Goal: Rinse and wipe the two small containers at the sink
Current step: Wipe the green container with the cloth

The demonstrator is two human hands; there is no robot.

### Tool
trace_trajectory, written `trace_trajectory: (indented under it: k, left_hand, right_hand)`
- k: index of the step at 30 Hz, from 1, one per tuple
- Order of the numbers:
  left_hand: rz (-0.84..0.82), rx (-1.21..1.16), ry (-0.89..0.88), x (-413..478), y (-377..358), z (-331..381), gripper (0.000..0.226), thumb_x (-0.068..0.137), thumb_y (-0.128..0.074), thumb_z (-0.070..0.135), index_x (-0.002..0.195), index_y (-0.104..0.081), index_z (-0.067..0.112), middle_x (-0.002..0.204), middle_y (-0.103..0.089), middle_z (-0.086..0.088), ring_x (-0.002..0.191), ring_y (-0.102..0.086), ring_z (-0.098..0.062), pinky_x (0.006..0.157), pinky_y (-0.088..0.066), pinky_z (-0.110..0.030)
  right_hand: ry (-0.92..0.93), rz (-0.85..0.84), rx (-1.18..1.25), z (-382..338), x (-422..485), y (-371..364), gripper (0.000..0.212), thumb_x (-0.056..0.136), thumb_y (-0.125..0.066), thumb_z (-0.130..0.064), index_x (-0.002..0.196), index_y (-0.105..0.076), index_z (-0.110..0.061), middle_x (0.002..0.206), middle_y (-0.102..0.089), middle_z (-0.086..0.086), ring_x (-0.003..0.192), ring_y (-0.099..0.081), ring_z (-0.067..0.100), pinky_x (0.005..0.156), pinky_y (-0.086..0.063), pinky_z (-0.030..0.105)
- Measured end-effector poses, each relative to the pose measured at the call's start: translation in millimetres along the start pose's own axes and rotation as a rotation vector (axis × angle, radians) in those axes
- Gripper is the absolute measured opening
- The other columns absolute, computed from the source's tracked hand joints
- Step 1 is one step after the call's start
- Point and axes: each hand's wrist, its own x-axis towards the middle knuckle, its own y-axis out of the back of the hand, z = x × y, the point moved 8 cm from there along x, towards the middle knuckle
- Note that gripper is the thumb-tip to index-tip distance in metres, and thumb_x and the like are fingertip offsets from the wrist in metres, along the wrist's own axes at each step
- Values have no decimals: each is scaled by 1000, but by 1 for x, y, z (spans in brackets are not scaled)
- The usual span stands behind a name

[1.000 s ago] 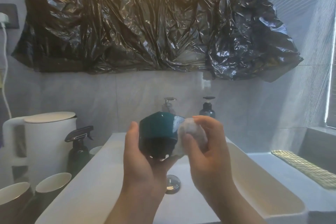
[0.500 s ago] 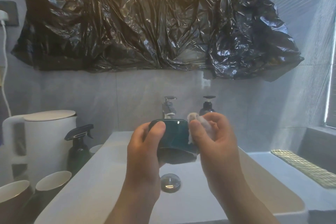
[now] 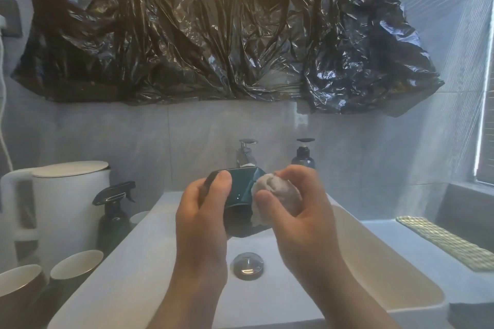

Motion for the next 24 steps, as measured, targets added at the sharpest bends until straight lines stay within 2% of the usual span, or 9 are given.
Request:
trace_trajectory:
  k: [4, 7, 10, 13, 16, 18, 20, 22, 24]
  left_hand:
    - [-74, 126, -101, -7, -11, 7, 25, 67, -72, 47, 85, -70, 30, 80, -73, 3, 74, -69, -13, 69, -52, -38]
    - [3, 65, -13, -5, -5, -2, 14, 81, -74, 40, 86, -70, 28, 79, -74, 2, 70, -71, -12, 70, -56, -43]
    - [28, 47, 28, -2, 0, -3, 18, 89, -66, 40, 94, -68, 22, 76, -75, 3, 67, -72, -12, 74, -59, -45]
    - [-91, 138, -25, -5, -11, 0, 27, 88, -65, 48, 99, -67, 24, 85, -75, 3, 78, -72, -13, 81, -59, -48]
    - [-249, 279, -107, -15, -26, 1, 32, 79, -50, 61, 102, -65, 45, 97, -74, 11, 95, -70, -13, 86, -58, -55]
    - [-240, 364, -209, -18, -27, 6, 33, 74, -47, 70, 102, -59, 57, 99, -71, 21, 95, -68, -5, 85, -58, -52]
    - [-203, 351, -258, -16, -21, 9, 46, 73, -47, 72, 107, -60, 45, 99, -72, 16, 96, -68, -9, 86, -57, -52]
    - [-229, 346, -282, -12, -17, 10, 44, 74, -48, 69, 105, -62, 41, 97, -72, 10, 95, -68, -14, 85, -57, -50]
    - [-284, 424, -374, -11, -16, 19, 33, 77, -49, 66, 103, -60, 49, 97, -71, 15, 91, -67, -8, 80, -56, -31]
  right_hand:
    - [-148, 83, 189, 6, 7, 12, 33, 80, -74, -41, 95, -58, -17, 79, -67, 6, 65, -66, 13, 57, -52, 20]
    - [-157, 14, 141, 8, 6, 6, 30, 83, -80, -30, 97, -57, -17, 83, -69, 9, 67, -67, 14, 57, -53, 22]
    - [-137, 2, 84, 10, 0, -1, 24, 82, -78, -25, 92, -57, -22, 84, -71, 4, 71, -69, 17, 62, -58, 29]
    - [-209, 128, 96, 17, 4, 11, 20, 89, -71, -34, 94, -58, -20, 78, -68, -1, 70, -65, 12, 58, -52, 21]
    - [-379, 183, 212, 31, 11, 23, 27, 94, -64, -40, 102, -58, -15, 85, -64, 5, 74, -62, 18, 60, -50, 29]
    - [-467, 149, 293, 38, 12, 21, 31, 96, -62, -39, 107, -57, -10, 89, -64, 11, 79, -61, 23, 64, -49, 34]
    - [-493, 91, 337, 41, 12, 15, 32, 95, -64, -36, 110, -56, -8, 92, -65, 14, 82, -60, 26, 66, -48, 35]
    - [-455, 44, 332, 39, 11, 11, 32, 91, -70, -33, 108, -56, -10, 88, -65, 10, 79, -58, 24, 63, -47, 33]
    - [-366, 15, 256, 31, 13, 11, 35, 82, -75, -36, 102, -58, -14, 82, -65, 4, 71, -58, 18, 57, -47, 27]
